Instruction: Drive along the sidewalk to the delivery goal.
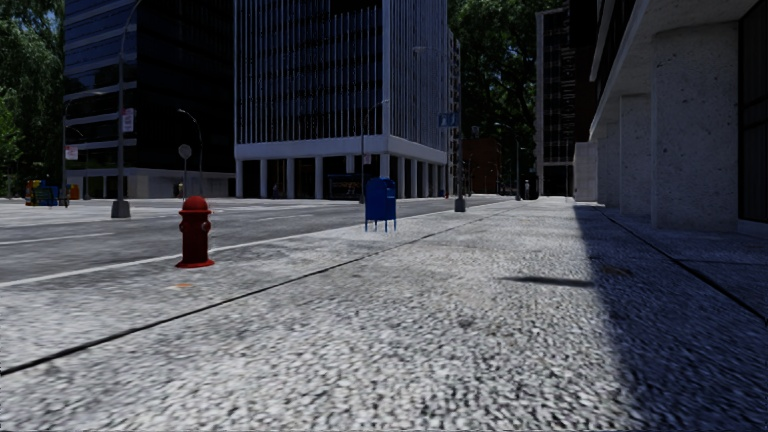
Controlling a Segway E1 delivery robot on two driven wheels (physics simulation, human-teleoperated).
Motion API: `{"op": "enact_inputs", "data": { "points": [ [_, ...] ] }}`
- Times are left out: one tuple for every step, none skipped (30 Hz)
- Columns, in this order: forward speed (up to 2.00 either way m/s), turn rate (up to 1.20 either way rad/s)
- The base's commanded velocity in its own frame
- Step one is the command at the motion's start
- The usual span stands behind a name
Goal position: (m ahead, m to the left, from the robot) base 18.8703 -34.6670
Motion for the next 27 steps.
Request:
{"op": "enact_inputs", "data": {
  "points": [
    [1.93,0.00],
    [1.93,0.00],
    [1.93,0.00],
    [1.93,0.00],
    [1.93,0.00],
    [1.93,0.00],
    [1.93,0.00],
    [1.93,0.00],
    [1.93,0.00],
    [1.93,0.00],
    [1.93,0.00],
    [1.93,0.00],
    [1.93,0.00],
    [1.93,-0.46],
    [1.93,-1.20],
    [1.93,-1.20],
    [1.93,-1.20],
    [1.93,-1.20],
    [1.93,-1.20],
    [1.93,-1.20],
    [1.93,-1.20],
    [1.93,-1.20],
    [1.93,-1.20],
    [1.93,-1.14],
    [1.93,-1.14],
    [1.93,-0.31],
    [1.93,0.00]
  ]
}}
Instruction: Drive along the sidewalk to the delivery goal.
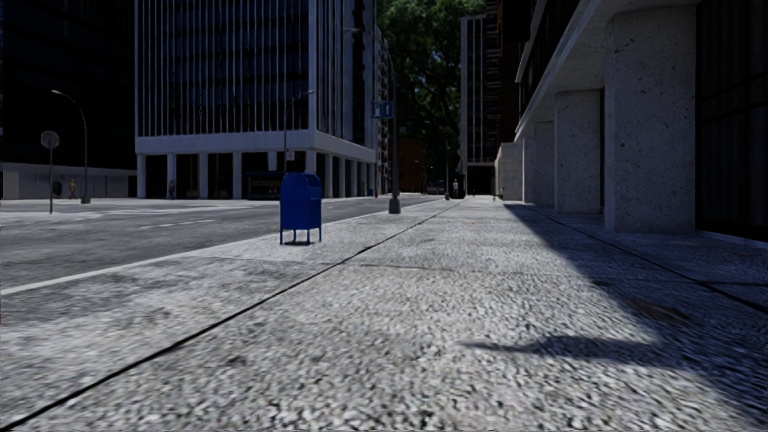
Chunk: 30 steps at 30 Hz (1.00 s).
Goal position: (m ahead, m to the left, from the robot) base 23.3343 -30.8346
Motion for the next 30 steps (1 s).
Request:
{"op": "enact_inputs", "data": {
  "points": [
    [1.93,0.00],
    [1.93,0.00],
    [1.93,0.00],
    [1.93,0.00],
    [1.93,0.00],
    [1.93,0.00],
    [1.93,0.00],
    [1.93,0.00],
    [1.93,0.00],
    [1.93,0.00],
    [1.93,0.00],
    [1.93,0.00],
    [1.93,0.00],
    [1.93,0.00],
    [1.93,0.00],
    [1.93,0.00],
    [1.93,0.00],
    [1.93,-0.03],
    [1.93,-0.54],
    [1.93,-0.82],
    [1.93,-0.82],
    [1.93,-0.96],
    [1.93,-1.00],
    [1.93,-1.01],
    [1.93,-1.01],
    [1.93,-0.64],
    [1.93,-0.06],
    [1.93,0.00],
    [1.93,0.00],
    [1.93,0.00]
  ]
}}
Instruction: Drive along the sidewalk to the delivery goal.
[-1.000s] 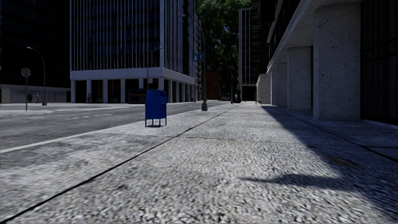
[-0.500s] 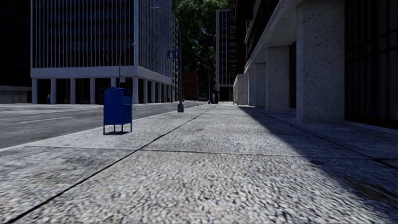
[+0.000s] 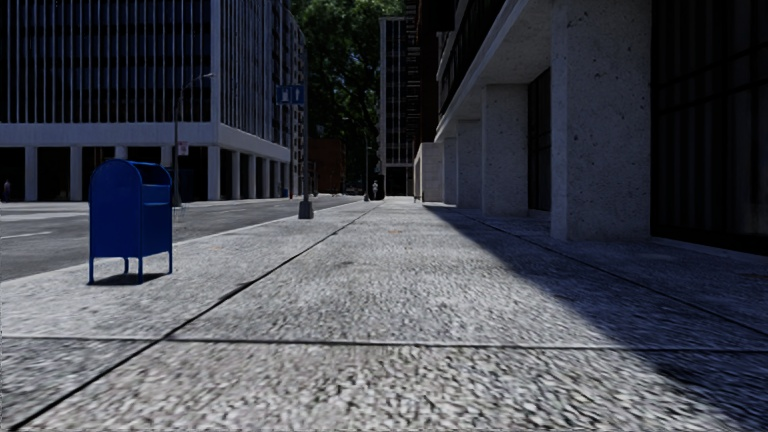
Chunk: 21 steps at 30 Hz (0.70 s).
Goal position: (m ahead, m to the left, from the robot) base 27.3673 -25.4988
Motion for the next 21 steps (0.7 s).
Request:
{"op": "enact_inputs", "data": {
  "points": [
    [1.93,0.00],
    [1.93,0.00],
    [1.93,0.00],
    [1.93,0.00],
    [1.93,0.00],
    [1.93,0.00],
    [1.93,0.00],
    [1.93,0.00],
    [1.93,0.00],
    [1.93,0.00],
    [1.93,0.00],
    [1.93,0.00],
    [1.93,0.00],
    [1.93,0.00],
    [1.93,0.00],
    [1.94,0.00],
    [2.00,0.00],
    [2.00,0.00],
    [2.00,0.00],
    [2.00,0.00],
    [2.00,0.00]
  ]
}}
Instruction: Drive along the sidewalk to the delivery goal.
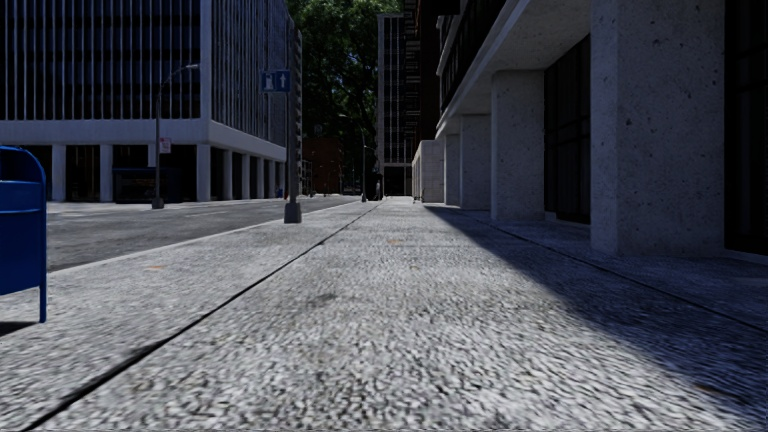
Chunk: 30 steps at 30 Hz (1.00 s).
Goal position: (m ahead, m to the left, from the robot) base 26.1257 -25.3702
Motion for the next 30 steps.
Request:
{"op": "enact_inputs", "data": {
  "points": [
    [2.00,0.00],
    [2.00,0.00],
    [2.00,0.00],
    [2.00,0.00],
    [2.00,0.00],
    [2.00,0.00],
    [2.00,0.00],
    [2.00,0.00],
    [2.00,0.00],
    [2.00,0.00],
    [2.00,0.00],
    [2.00,0.00],
    [2.00,0.00],
    [2.00,0.00],
    [2.00,0.00],
    [2.00,0.00],
    [2.00,0.00],
    [2.00,0.00],
    [2.00,0.00],
    [2.00,0.00],
    [2.00,0.00],
    [2.00,0.00],
    [2.00,0.00],
    [2.00,0.00],
    [2.00,0.00],
    [2.00,0.00],
    [2.00,0.00],
    [2.00,0.00],
    [2.00,0.00],
    [2.00,0.00]
  ]
}}
